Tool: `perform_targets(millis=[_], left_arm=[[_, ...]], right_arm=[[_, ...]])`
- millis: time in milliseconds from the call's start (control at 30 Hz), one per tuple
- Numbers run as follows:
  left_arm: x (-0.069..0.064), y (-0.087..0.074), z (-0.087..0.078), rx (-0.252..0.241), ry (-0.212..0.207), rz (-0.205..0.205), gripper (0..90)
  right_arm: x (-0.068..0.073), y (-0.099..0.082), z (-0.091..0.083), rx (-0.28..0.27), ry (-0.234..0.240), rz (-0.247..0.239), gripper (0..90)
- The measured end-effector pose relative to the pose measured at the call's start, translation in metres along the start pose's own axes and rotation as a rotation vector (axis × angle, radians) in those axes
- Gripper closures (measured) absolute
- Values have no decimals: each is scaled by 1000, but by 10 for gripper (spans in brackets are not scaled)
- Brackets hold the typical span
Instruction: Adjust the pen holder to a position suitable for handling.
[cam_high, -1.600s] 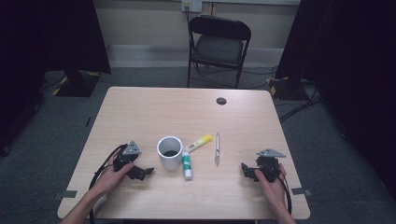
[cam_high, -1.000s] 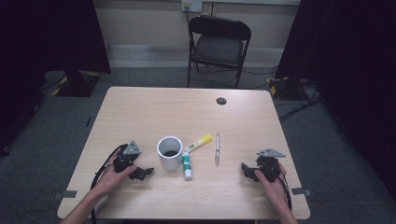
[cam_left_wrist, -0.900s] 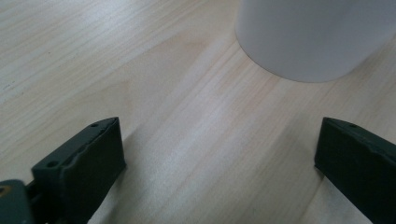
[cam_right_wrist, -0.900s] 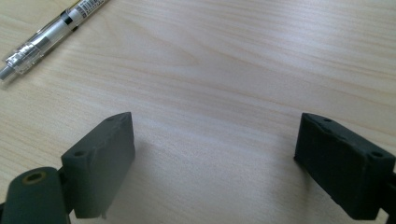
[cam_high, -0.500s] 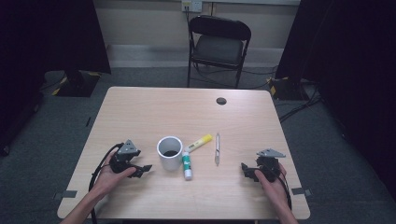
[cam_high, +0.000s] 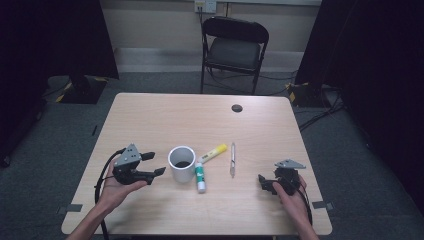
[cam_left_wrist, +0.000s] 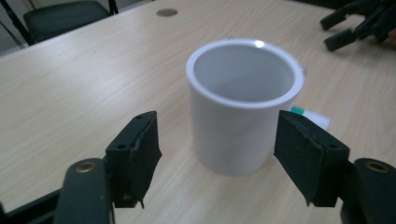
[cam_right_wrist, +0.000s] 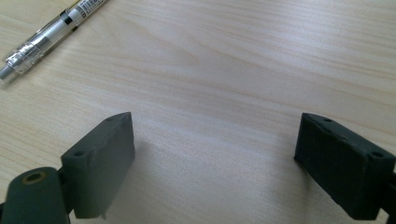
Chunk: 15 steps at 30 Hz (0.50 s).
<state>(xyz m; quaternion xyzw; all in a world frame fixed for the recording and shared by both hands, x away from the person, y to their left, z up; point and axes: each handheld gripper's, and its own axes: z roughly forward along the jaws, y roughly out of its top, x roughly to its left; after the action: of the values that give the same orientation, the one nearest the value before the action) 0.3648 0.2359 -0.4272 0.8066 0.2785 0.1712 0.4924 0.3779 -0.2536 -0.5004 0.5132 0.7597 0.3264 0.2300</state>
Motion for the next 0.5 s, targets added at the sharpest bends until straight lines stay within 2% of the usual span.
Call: perform_targets(millis=[67, 167, 200, 233, 367, 500], left_arm=[[-3, 6, 0, -1, -41, -14, 385], [-10, 19, 1, -13, -61, 4, 444], [-11, 23, 2, -4, -67, 13, 448], [-13, 27, 5, -9, -78, 26, 476], [-18, 39, 23, 47, -126, 69, 512], [-23, 43, 41, 67, -170, 71, 530]], right_arm=[[0, 0, 0, 0, 0, 0, 112], [0, 0, 0, 1, -2, 3, 108], [0, 0, 0, 2, -1, 3, 106], [0, 0, 0, 1, -1, 3, 106], [0, 0, 0, 1, -1, 3, 105], [0, 0, 0, 1, -1, 3, 106]])
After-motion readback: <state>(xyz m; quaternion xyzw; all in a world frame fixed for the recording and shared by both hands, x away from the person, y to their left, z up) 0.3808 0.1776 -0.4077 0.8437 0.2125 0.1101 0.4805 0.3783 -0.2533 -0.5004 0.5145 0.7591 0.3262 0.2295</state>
